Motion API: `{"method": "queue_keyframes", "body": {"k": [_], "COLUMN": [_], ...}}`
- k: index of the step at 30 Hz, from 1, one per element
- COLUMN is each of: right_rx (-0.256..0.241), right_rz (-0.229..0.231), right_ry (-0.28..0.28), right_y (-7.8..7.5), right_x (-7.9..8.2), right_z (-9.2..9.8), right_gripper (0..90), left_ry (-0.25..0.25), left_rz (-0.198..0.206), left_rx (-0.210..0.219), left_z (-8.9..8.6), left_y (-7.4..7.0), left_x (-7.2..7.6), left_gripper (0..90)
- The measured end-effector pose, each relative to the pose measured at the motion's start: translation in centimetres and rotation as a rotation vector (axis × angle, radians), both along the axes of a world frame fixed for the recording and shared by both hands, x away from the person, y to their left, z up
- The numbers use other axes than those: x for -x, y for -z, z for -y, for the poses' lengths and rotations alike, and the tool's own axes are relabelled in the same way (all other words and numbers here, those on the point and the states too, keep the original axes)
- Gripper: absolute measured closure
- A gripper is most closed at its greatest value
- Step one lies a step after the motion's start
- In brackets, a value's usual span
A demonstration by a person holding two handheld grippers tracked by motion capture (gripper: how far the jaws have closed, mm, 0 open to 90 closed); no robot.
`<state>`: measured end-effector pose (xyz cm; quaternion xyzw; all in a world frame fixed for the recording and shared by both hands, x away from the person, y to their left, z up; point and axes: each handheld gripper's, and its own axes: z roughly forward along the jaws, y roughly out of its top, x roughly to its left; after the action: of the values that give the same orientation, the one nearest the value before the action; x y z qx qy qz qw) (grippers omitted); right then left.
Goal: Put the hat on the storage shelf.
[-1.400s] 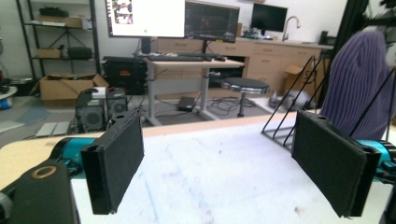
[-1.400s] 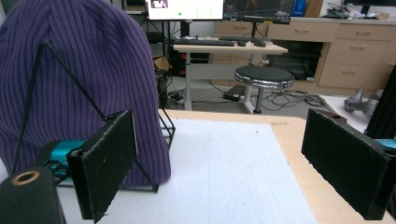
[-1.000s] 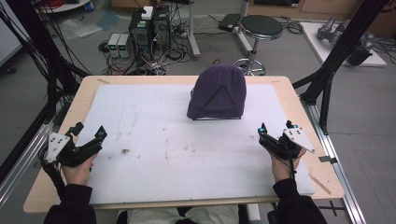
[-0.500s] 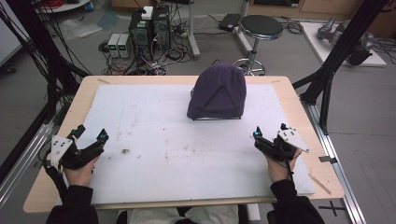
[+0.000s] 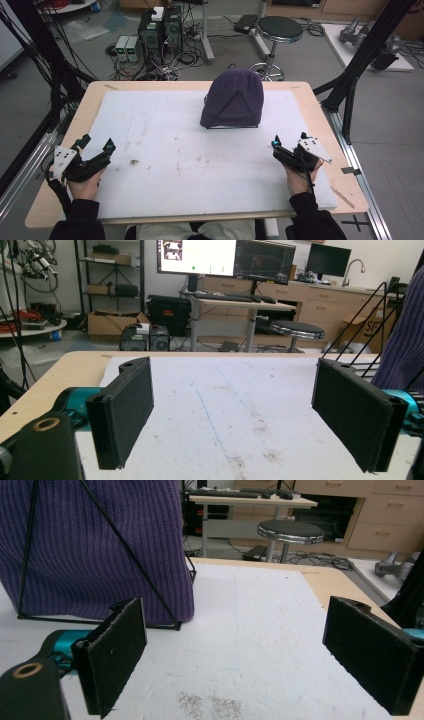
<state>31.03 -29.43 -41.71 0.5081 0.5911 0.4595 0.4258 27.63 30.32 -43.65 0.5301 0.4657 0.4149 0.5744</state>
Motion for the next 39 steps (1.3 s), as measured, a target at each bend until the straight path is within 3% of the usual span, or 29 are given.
{"method": "queue_keyframes", "body": {"k": [4, 39], "right_rx": [-0.018, -0.025], "right_rz": [-0.008, -0.035], "right_ry": [-0.002, -0.012], "right_y": [0.01, 0.16], "right_x": [-0.07, -0.34], "right_z": [0.04, 0.12], "right_gripper": [9.7, 9.7], "left_ry": [0.004, 0.040], "left_rz": [-0.004, -0.022], "left_rx": [0.004, 0.003], "left_z": [-0.04, 0.14], "left_y": [0.06, 0.51], "left_x": [0.08, 0.09], "left_gripper": [17.5, 18.6]}}
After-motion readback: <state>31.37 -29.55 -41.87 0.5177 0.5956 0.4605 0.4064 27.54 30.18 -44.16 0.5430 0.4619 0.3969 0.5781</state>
